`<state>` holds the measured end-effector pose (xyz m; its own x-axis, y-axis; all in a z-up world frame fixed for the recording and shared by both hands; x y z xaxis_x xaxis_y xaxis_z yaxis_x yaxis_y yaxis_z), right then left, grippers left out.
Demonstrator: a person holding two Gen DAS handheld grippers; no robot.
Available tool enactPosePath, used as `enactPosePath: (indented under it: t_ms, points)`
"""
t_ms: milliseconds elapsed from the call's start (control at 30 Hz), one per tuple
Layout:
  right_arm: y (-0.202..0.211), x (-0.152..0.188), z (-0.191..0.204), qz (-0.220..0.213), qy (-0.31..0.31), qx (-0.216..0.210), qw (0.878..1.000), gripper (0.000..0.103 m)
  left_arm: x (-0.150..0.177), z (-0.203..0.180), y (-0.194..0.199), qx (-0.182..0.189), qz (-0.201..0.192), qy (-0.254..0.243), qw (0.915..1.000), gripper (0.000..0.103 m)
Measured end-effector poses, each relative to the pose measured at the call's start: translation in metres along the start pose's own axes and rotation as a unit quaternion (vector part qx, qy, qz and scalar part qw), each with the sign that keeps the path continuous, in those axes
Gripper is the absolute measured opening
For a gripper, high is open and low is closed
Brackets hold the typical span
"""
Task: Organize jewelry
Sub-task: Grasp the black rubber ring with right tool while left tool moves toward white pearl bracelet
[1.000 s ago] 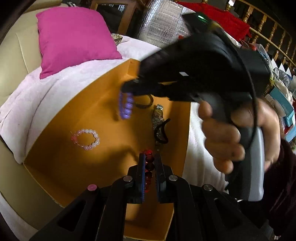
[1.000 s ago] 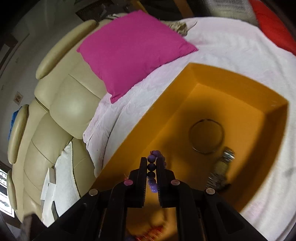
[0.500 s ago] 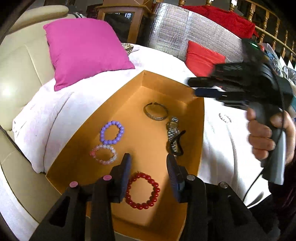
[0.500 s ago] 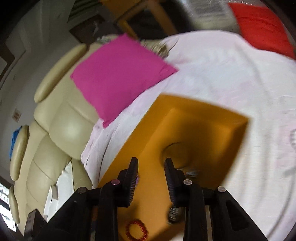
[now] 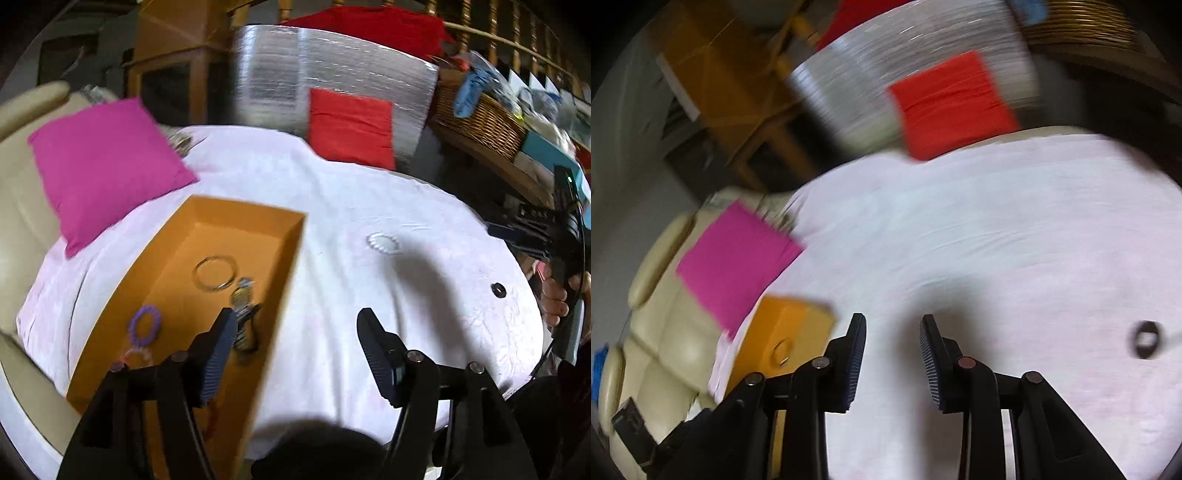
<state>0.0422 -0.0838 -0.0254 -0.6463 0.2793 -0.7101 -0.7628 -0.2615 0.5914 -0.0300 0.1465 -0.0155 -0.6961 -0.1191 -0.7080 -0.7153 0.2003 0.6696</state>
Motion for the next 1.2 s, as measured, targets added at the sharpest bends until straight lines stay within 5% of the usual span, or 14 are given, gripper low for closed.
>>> enactPosePath:
  t_ms: [67,367,633,733,933,1000,1200]
  points:
    - [0.018,-0.002,-0.036,-0.021,-0.03,0.018,0.999,0.052,-0.004,-0.018,-0.006,0.002,0.005,-0.01,0.9999,0.07]
    - [0.052,0.019,-0.163,-0.072,-0.173,0.048,0.981,0.053,-0.01,-0.077,-0.051,-0.007,0.035,-0.038,0.9986,0.07]
    - [0.05,0.038,-0.228,-0.02,-0.242,0.068,0.968,0.053,0.005,-0.119,-0.106,-0.012,0.062,-0.05,0.9968,0.07]
    - [0.039,0.047,-0.235,0.016,-0.24,0.069,0.968,0.039,0.02,-0.13,-0.125,-0.013,0.085,-0.061,0.9944,0.07]
    - [0.008,0.056,-0.241,0.084,-0.211,0.094,0.969,0.032,0.022,-0.137,-0.146,-0.015,0.101,-0.066,0.9926,0.07]
    - [-0.004,0.058,-0.241,0.1,-0.196,0.119,0.968,0.032,0.014,-0.136,-0.153,-0.016,0.098,-0.062,0.9931,0.07]
    - [-0.022,0.057,-0.231,0.124,-0.109,0.199,0.966,0.01,-0.009,-0.125,-0.182,-0.024,0.098,-0.023,0.9946,0.07]
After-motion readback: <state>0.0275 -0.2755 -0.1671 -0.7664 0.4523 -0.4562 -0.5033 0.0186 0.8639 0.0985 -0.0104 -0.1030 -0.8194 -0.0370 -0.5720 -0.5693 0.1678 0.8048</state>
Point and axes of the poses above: each gripper's, at about its wrist camera, not at the fingertips, and y roughly against the way its jaws point, z to its left, x to its underside, the point moved 8 cm from there along -y, roughly the way its jaws point, and after that the axes turned 9 degrees about y, right-handed, at the moved point
